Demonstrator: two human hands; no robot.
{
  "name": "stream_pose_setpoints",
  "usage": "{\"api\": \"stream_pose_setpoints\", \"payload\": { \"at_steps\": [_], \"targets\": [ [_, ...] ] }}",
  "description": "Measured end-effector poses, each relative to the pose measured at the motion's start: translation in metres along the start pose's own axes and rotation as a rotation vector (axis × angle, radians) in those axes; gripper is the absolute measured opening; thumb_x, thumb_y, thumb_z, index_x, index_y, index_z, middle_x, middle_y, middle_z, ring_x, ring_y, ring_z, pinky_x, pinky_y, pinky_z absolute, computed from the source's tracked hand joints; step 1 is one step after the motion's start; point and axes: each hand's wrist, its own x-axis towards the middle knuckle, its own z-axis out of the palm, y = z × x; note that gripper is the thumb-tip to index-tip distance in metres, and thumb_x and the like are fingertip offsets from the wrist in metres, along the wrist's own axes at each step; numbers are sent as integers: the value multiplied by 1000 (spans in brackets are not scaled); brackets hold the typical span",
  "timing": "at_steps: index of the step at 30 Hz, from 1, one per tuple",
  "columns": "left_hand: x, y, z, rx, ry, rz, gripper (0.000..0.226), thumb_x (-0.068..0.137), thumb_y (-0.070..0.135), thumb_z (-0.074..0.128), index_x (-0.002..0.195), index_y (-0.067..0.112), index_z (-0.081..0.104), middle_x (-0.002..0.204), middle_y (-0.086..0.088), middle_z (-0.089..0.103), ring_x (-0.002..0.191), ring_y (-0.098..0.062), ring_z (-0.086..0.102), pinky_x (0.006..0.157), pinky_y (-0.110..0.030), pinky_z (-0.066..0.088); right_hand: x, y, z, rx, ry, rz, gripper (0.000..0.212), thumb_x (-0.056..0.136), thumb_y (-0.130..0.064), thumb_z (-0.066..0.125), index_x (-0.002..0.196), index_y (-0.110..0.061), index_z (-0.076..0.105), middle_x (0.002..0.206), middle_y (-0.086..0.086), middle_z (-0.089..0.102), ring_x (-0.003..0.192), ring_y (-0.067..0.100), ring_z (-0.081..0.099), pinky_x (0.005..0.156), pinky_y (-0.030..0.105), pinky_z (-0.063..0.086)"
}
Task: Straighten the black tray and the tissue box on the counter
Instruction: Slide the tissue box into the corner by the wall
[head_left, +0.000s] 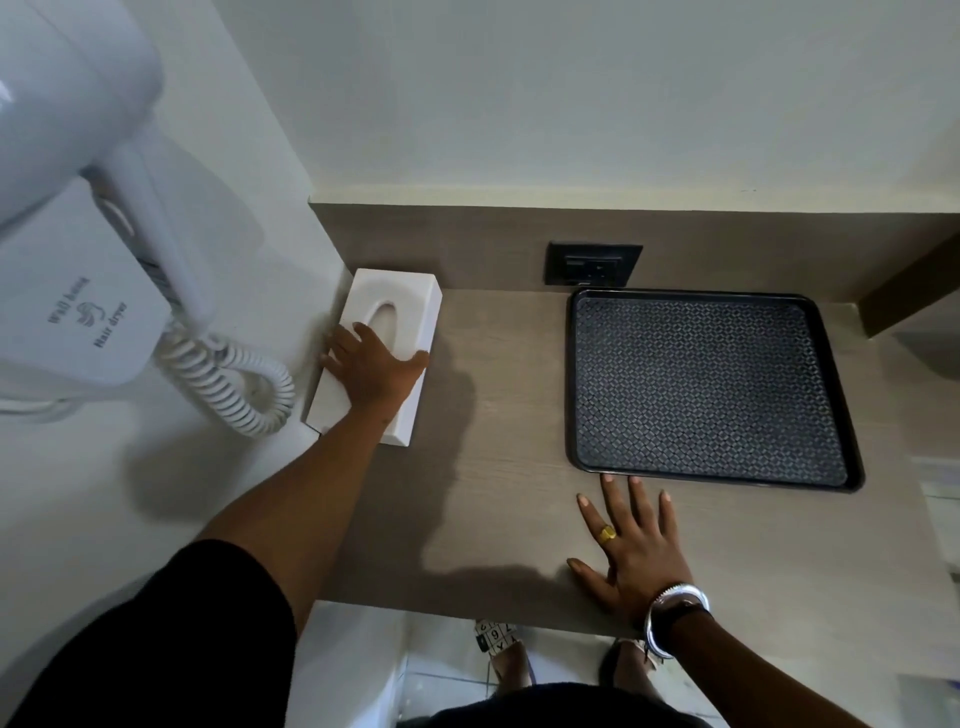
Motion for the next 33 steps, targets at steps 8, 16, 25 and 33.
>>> {"api": "stream_pose_setpoints", "payload": {
  "at_steps": [8, 16, 25, 33],
  "targets": [
    [-40, -41, 14, 172, 121, 579, 102, 80, 78, 44, 156, 13, 20, 165, -19, 14, 152, -36, 13, 122, -54, 8, -1, 0, 1, 4, 7, -1, 80, 85, -77, 26, 150, -32, 30, 162, 9, 22, 147, 41, 18, 114, 64, 13],
    [-41, -48, 25, 234, 120, 608, 89, 89, 71, 37, 155, 13, 23, 162, -16, 26, 150, -33, 25, 122, -51, 21, -1, 1, 6, -18, 32, 6, 79, 85, -76, 29, 151, -33, 28, 162, 9, 20, 147, 41, 17, 115, 64, 11],
    [-37, -37, 24, 171, 158, 424, 61, 102, 42, 36, 152, 6, 31, 160, -24, 26, 148, -39, 27, 118, -53, 28, 0, 2, 4, -24, 41, 27, 77, 86, -76, 27, 151, -35, 25, 162, 7, 20, 149, 38, 13, 116, 61, 9],
    [-39, -34, 27, 185, 126, 325, 58, 103, 35, 38, 153, 7, 29, 161, -26, 21, 149, -39, 22, 118, -60, 21, -4, 3, 1, 11, 43, 20, 76, 84, -73, 37, 150, -34, 30, 162, 7, 21, 149, 38, 15, 116, 62, 8]
  ]
}}
